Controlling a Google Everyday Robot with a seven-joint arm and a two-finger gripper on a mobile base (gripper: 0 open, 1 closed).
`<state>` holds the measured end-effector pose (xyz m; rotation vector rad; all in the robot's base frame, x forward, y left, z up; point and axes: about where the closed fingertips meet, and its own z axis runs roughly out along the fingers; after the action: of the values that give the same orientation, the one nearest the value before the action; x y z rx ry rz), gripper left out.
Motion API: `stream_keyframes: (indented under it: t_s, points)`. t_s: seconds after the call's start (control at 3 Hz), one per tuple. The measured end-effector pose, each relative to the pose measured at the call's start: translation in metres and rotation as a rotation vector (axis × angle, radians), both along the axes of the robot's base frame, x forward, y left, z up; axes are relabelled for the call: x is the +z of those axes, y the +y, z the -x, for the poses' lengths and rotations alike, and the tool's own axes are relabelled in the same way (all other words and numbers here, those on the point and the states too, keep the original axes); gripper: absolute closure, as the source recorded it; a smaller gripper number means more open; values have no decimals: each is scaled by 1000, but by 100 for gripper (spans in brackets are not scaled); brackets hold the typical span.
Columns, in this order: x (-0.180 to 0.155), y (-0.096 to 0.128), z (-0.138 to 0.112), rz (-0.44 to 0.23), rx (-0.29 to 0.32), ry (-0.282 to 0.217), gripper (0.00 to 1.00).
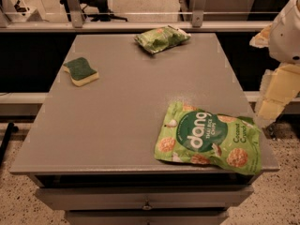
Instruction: Move sponge near green rice chip bag
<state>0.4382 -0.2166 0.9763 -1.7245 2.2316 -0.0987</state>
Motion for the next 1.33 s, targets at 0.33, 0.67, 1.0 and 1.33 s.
stream_keyframes:
  t_s: [0.33, 0.67, 1.0, 1.33]
  points:
    - [0, 0, 0, 0, 0, 0, 0]
    - [0, 8, -6, -15, 5, -10, 0]
    - [-10, 57, -39, -74, 42, -35, 0]
    - [-19, 128, -78, -175, 91, -61, 0]
